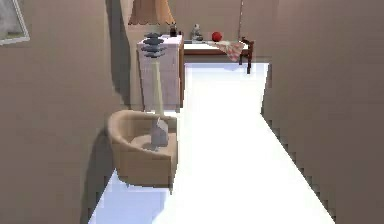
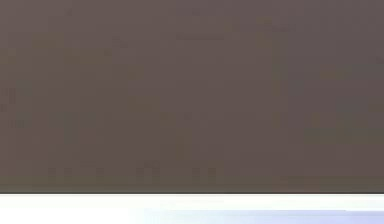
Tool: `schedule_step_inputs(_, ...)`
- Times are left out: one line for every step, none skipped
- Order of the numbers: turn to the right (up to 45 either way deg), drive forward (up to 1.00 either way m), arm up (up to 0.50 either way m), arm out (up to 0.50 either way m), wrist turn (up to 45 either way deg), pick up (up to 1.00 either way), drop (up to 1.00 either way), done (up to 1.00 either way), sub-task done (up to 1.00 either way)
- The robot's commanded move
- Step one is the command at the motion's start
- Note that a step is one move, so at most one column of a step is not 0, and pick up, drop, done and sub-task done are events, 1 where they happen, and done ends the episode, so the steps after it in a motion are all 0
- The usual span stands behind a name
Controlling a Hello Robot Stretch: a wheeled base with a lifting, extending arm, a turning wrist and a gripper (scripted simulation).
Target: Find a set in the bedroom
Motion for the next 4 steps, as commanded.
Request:
schedule_step_inputs(27.0,0.00,0.00,0.00,0.0,0.00,0.00,0.00,0.00)
schedule_step_inputs(0.0,1.00,0.00,0.00,0.0,0.00,0.00,0.00,0.00)
schedule_step_inputs(12.0,0.00,0.00,0.00,0.0,0.00,0.00,0.00,0.00)
schedule_step_inputs(0.0,0.20,0.00,0.00,0.0,0.00,0.00,0.00,0.00)
